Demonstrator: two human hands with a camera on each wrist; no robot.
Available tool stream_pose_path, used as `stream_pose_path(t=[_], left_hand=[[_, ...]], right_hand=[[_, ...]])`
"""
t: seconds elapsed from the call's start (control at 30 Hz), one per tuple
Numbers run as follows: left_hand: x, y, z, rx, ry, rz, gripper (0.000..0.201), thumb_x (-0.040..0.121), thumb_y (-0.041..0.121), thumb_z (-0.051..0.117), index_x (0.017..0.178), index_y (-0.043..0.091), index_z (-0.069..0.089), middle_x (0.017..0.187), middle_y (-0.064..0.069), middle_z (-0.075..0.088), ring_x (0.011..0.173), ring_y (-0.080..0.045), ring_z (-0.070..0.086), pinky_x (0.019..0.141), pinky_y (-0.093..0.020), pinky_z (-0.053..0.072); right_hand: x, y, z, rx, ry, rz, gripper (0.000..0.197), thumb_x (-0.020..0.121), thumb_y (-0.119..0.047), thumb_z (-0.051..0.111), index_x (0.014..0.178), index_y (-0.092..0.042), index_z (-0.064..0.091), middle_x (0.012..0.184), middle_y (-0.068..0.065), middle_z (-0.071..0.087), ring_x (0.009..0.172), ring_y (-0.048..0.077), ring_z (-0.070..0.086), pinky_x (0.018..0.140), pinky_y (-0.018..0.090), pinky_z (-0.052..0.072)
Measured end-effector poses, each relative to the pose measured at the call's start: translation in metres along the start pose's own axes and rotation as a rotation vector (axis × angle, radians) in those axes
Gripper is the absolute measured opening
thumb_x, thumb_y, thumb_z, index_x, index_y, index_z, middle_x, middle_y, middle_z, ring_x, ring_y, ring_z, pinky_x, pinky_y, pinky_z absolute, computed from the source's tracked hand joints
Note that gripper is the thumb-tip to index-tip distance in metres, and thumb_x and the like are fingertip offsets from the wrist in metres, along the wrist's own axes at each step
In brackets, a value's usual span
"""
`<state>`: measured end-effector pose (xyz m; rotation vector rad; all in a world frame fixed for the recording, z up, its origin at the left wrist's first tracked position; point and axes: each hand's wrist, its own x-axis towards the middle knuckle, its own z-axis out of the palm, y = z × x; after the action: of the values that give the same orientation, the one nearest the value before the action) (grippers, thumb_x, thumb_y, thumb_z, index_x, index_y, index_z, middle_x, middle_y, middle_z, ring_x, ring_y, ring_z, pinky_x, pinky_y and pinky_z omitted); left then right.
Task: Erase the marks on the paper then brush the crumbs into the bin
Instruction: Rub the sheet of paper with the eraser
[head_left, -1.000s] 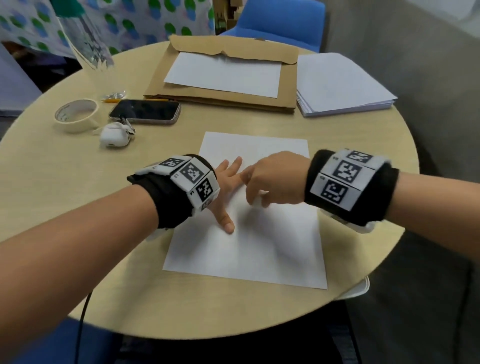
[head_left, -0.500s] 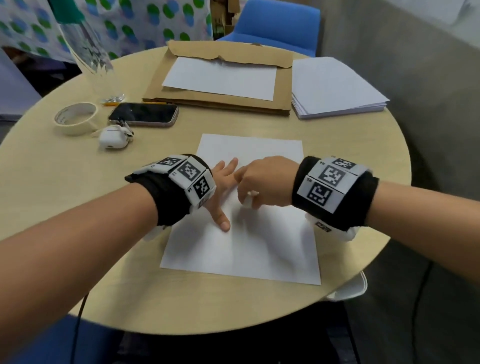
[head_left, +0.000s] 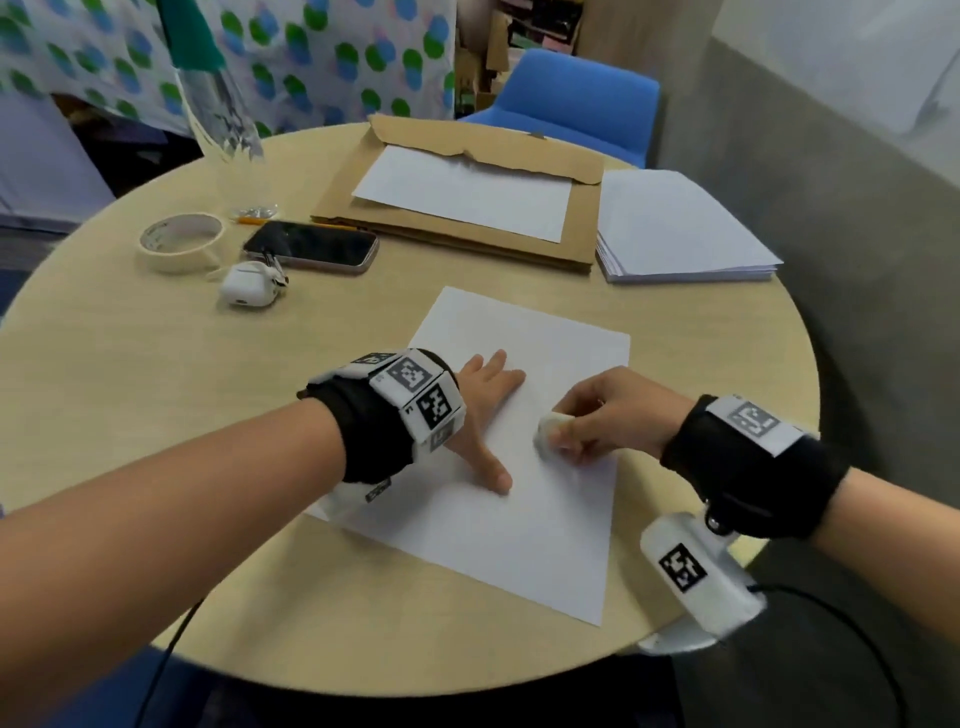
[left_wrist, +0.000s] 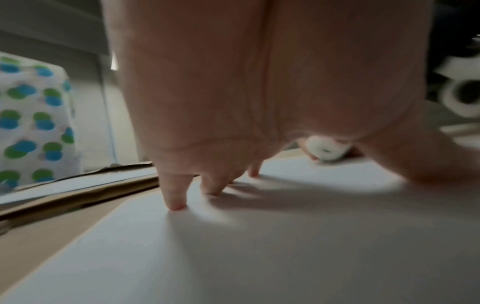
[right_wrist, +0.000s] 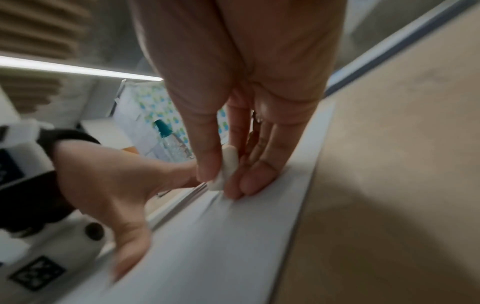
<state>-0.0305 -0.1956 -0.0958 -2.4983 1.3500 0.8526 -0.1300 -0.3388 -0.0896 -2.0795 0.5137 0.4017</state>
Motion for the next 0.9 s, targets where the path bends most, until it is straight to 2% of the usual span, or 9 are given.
stream_pose_path(t=[0.1, 0.23, 0.33, 0.43, 0.5, 0.6, 0.7, 0.77, 0.9], left_hand=[[0.005, -0.001, 0.008, 0.049, 0.005, -0.002, 0.129, 0.064, 0.062, 0.071, 0.147, 0.021, -0.018, 0.155, -0.006, -0.023, 0.145, -0.028, -0.014, 0.117, -0.052, 0.006], [0.006, -0.003, 0.008, 0.053, 0.005, 0.010, 0.132, 0.063, 0.063, 0.072, 0.146, 0.022, -0.022, 0.154, -0.007, -0.025, 0.144, -0.029, -0.015, 0.117, -0.052, 0.005], [0.009, -0.005, 0.009, 0.053, -0.002, 0.007, 0.133, 0.062, 0.064, 0.072, 0.146, 0.022, -0.022, 0.154, -0.007, -0.027, 0.144, -0.029, -0.016, 0.117, -0.052, 0.005], [0.011, -0.006, 0.010, 0.059, -0.019, 0.009, 0.135, 0.060, 0.067, 0.071, 0.145, 0.022, -0.025, 0.153, -0.007, -0.030, 0.144, -0.029, -0.018, 0.117, -0.053, 0.005], [0.013, -0.006, 0.011, 0.065, -0.026, 0.009, 0.136, 0.059, 0.068, 0.070, 0.144, 0.022, -0.026, 0.152, -0.008, -0.031, 0.144, -0.030, -0.018, 0.117, -0.054, 0.005], [0.014, -0.005, 0.011, 0.070, -0.019, 0.001, 0.136, 0.060, 0.069, 0.069, 0.144, 0.021, -0.027, 0.152, -0.008, -0.031, 0.143, -0.031, -0.018, 0.116, -0.054, 0.004], [0.013, -0.004, 0.013, 0.059, -0.005, 0.001, 0.135, 0.061, 0.066, 0.070, 0.145, 0.021, -0.025, 0.153, -0.009, -0.030, 0.143, -0.031, -0.019, 0.116, -0.054, 0.004], [0.014, -0.005, 0.013, 0.049, 0.002, 0.009, 0.136, 0.060, 0.065, 0.072, 0.145, 0.021, -0.024, 0.153, -0.009, -0.030, 0.143, -0.031, -0.019, 0.116, -0.053, 0.003], [0.015, -0.006, 0.014, 0.060, -0.002, 0.015, 0.138, 0.058, 0.067, 0.072, 0.145, 0.021, -0.025, 0.153, -0.009, -0.030, 0.143, -0.031, -0.019, 0.116, -0.053, 0.002]], right_hand=[[0.015, -0.011, -0.003, -0.099, 0.069, -0.035, 0.017, 0.079, -0.008, 0.071, 0.093, 0.001, 0.069, 0.070, 0.010, 0.065, 0.059, 0.014, 0.061, 0.057, 0.017, 0.055], [0.029, -0.020, -0.003, -0.282, 0.205, -0.088, 0.011, 0.075, -0.021, 0.073, 0.077, -0.010, 0.071, 0.067, 0.006, 0.066, 0.064, 0.017, 0.061, 0.073, 0.031, 0.056], [0.007, -0.016, 0.012, -0.392, 0.146, -0.132, 0.015, 0.074, -0.023, 0.073, 0.078, -0.009, 0.071, 0.053, -0.004, 0.060, 0.050, 0.005, 0.054, 0.057, 0.018, 0.046], [-0.020, -0.014, 0.029, -0.366, -0.072, -0.100, 0.008, 0.073, -0.021, 0.071, 0.069, -0.014, 0.069, 0.036, -0.010, 0.053, 0.035, 0.000, 0.048, 0.046, 0.012, 0.039], [-0.019, -0.017, 0.025, -0.362, -0.097, -0.056, 0.009, 0.072, -0.022, 0.072, 0.065, -0.017, 0.069, 0.040, -0.009, 0.055, 0.035, 0.001, 0.048, 0.048, 0.015, 0.041], [0.001, -0.021, 0.006, -0.404, 0.104, -0.039, 0.016, 0.070, -0.018, 0.073, 0.056, -0.018, 0.064, 0.040, -0.008, 0.055, 0.034, 0.000, 0.048, 0.045, 0.016, 0.040], [0.002, -0.021, 0.011, -0.480, 0.234, -0.094, 0.011, 0.072, -0.016, 0.068, 0.070, -0.005, 0.070, 0.065, 0.005, 0.068, 0.057, 0.011, 0.055, 0.050, 0.018, 0.039], [-0.011, -0.019, 0.030, -0.523, 0.158, -0.155, 0.019, 0.073, -0.021, 0.068, 0.076, -0.002, 0.070, 0.075, 0.010, 0.070, 0.064, 0.014, 0.054, 0.051, 0.017, 0.038], [-0.018, -0.020, 0.033, -0.507, 0.064, -0.129, 0.017, 0.072, -0.023, 0.069, 0.068, -0.007, 0.069, 0.064, 0.004, 0.066, 0.050, 0.007, 0.051, 0.052, 0.020, 0.041]])
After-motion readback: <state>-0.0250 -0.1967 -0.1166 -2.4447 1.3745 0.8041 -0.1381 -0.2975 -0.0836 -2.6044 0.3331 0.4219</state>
